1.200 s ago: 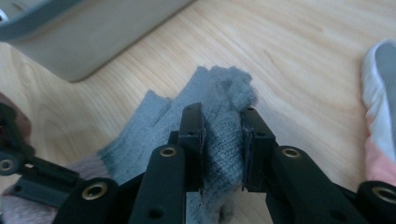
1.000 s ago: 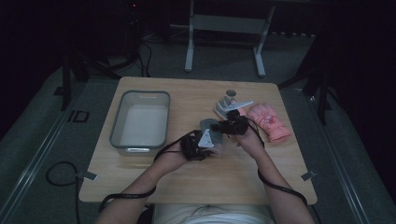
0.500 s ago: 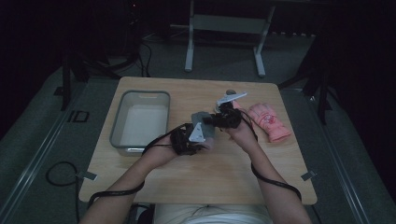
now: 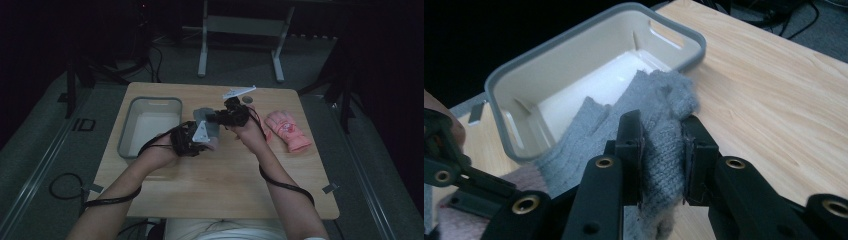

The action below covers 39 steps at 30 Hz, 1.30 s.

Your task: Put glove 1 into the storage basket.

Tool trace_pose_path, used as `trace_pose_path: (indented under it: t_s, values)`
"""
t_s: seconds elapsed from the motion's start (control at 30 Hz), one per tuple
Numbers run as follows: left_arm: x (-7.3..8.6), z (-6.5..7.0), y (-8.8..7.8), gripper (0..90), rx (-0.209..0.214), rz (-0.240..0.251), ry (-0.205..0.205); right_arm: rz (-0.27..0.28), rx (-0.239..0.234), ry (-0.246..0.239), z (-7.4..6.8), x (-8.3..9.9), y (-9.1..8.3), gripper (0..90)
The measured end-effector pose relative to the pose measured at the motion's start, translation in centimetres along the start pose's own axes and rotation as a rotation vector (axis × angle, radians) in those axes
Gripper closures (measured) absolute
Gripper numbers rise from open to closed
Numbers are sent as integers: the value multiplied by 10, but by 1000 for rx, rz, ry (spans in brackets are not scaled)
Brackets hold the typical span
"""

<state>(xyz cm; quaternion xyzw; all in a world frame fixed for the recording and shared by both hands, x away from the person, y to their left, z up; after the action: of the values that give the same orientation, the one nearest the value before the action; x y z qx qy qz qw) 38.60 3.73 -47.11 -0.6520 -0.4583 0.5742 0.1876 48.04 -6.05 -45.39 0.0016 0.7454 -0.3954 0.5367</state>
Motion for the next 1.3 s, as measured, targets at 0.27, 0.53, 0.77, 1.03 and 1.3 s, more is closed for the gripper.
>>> trace_pose_path:
  t_s: [0.27,0.53,0.77,1.03,1.3]
  values:
    - [19,-10,-9,718,-14,-32,-12,-4,-10,-20,-13,-16,17,743]
    - [42,-21,-24,718,-11,-64,-29,-13,-36,-30,-32,-32,40,743]
    - [66,-27,-37,718,-8,-72,-53,-8,-63,-31,-48,-41,58,743]
    - [96,-35,-48,717,-7,-106,-54,-28,-99,-35,-69,-51,86,744]
    - [122,-48,-50,716,1,-129,-61,-33,-117,-27,-80,-57,112,744]
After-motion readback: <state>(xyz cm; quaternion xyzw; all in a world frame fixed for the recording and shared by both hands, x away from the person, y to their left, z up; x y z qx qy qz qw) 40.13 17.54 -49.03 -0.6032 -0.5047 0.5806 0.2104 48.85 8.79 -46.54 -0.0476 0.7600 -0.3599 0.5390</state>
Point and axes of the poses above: each handheld gripper's, and its own axes: y roughly forward along the jaws, x roughly out of its underside, z roughly to its right, the point moved 7 cm from there along y, roughly forward along the jaws, and after that the axes turned 5 degrees about x, right-handed, at the moved point
